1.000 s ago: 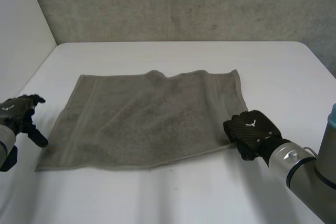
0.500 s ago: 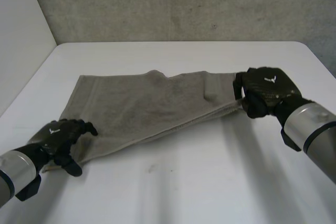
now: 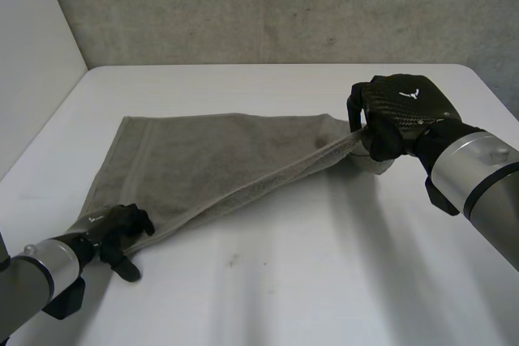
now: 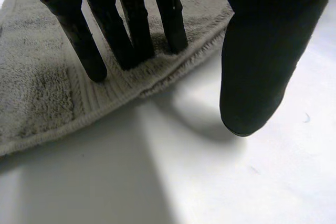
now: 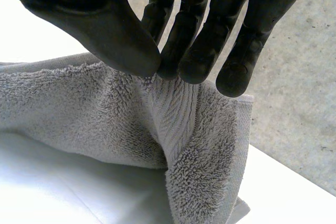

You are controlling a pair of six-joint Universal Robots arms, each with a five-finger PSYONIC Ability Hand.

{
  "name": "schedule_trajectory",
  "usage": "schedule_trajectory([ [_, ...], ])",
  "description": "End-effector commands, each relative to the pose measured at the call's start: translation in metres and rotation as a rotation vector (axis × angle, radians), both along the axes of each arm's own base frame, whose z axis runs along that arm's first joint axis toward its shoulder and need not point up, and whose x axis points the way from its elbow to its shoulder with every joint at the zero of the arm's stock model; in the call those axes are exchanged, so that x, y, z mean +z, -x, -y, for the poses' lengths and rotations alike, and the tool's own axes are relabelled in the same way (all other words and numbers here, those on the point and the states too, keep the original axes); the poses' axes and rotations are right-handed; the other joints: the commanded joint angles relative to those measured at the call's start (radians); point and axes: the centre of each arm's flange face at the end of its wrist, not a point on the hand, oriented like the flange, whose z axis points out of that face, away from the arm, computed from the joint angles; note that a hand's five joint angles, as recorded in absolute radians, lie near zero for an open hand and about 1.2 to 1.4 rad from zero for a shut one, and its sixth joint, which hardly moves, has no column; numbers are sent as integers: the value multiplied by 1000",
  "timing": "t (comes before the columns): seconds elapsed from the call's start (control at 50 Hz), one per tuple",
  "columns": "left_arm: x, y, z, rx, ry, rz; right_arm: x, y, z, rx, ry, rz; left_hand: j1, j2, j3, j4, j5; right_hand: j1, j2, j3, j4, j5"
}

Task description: Fold the towel.

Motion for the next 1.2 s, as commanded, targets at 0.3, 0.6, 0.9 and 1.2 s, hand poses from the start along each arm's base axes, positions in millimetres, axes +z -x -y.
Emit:
schedule_trajectory([
  [0.3, -2, 16, 31, 15, 98, -42, -5, 3, 1, -9, -13, -10, 436, 436, 436, 438, 438, 52, 55, 52, 51, 31],
  [0.6, 0, 24, 36, -1, 118, -25, 8, 2, 13, -27, 34, 7, 817, 818, 817, 819, 819, 52, 55, 52, 51, 31],
  [0.9, 75, 19, 10, 14, 307, -28, 12, 11, -8, -7, 15, -69, 818, 818, 818, 819, 819, 52, 55, 52, 51, 31],
  [1.2, 133, 4, -46, -68, 423, 110, 29, 50, -46, 1, 70, -436, 818, 818, 818, 819, 819, 52, 55, 52, 51, 31],
])
